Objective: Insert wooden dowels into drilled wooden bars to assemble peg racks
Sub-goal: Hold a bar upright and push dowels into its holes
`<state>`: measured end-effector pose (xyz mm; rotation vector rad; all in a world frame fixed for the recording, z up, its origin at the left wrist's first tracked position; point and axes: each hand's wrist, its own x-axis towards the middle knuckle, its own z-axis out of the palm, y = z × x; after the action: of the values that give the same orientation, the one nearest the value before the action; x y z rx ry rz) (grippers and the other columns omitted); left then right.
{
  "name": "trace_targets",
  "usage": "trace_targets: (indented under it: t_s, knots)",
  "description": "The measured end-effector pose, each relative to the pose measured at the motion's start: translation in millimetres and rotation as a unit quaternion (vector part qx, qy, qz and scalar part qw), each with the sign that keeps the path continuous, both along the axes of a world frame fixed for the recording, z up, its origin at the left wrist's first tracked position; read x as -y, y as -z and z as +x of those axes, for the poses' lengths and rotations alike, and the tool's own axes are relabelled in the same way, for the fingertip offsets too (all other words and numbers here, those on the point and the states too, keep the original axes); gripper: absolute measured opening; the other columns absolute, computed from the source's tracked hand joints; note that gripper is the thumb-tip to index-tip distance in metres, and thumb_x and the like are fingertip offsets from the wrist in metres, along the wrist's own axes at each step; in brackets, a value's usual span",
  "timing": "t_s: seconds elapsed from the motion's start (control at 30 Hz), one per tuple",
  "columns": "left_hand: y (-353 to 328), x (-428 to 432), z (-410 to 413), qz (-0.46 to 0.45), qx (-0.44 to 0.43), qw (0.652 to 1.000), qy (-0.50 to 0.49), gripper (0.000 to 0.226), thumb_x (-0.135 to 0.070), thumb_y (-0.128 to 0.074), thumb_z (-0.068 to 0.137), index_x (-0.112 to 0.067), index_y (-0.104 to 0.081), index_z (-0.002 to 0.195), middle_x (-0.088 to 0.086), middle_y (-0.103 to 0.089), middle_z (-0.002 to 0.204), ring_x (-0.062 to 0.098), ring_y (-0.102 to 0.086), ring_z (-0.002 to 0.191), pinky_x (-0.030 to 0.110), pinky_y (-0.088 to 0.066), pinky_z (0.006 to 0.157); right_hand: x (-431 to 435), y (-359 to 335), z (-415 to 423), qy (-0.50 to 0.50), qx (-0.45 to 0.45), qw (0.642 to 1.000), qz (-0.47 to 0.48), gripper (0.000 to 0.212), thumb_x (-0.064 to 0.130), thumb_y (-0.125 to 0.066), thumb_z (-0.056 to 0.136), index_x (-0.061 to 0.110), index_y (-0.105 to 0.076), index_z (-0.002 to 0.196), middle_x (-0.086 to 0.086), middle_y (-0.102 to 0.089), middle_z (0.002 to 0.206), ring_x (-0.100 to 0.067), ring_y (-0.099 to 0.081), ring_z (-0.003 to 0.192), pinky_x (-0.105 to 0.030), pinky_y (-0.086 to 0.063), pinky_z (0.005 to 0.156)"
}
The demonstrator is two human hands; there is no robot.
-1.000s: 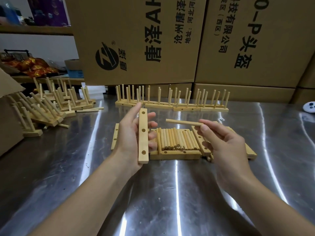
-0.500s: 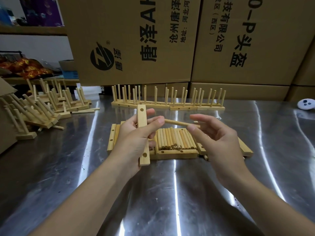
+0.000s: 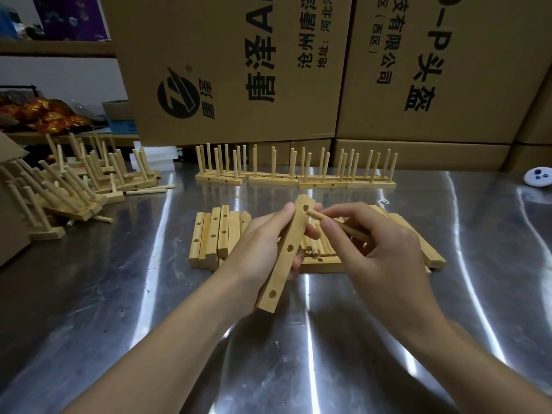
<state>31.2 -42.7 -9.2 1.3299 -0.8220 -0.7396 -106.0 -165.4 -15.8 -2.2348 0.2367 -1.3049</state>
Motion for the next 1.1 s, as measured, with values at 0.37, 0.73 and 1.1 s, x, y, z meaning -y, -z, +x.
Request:
trace_targets:
  t_s: [0.37, 0.73, 1.1]
  knots:
    - [0, 0, -3, -0.01, 0.098, 0.995, -0.019, 0.045, -0.049, -0.041, 0.112, -0.022, -0.077, 0.12, 0.001, -0.069, 0.084, 0.014, -0.06, 0.069, 0.031, -0.049, 0.065, 5, -5, -8, 0.087, -0.034, 0.99, -0.11, 0.01, 0.039, -0.071, 0.101, 0.031, -0.074, 0.106, 0.019, -0.067, 0.085, -0.003, -0.061, 0.073, -0.038, -0.053, 0.059]
    - [-4, 0, -13, -0.061, 0.233, 0.969, -0.049, 0.045, -0.047, -0.039, 0.112, -0.021, -0.074, 0.122, 0.001, -0.061, 0.074, 0.015, -0.055, 0.064, 0.03, -0.047, 0.057, 5, -11, -13, 0.084, -0.034, 0.983, -0.16, 0.027, 0.039, -0.063, 0.105, 0.019, -0.077, 0.094, 0.008, -0.06, 0.067, -0.015, -0.054, 0.058, -0.042, -0.048, 0.052]
    - [-3, 1, -18, -0.076, 0.157, 0.984, -0.027, 0.038, -0.044, -0.039, 0.113, -0.035, -0.076, 0.118, -0.001, -0.063, 0.076, 0.012, -0.057, 0.065, 0.024, -0.049, 0.058, 5, -16, -17, 0.094, -0.062, 0.982, -0.15, 0.027, 0.038, -0.065, 0.106, 0.018, -0.077, 0.092, 0.005, -0.057, 0.066, -0.02, -0.053, 0.057, -0.043, -0.047, 0.054]
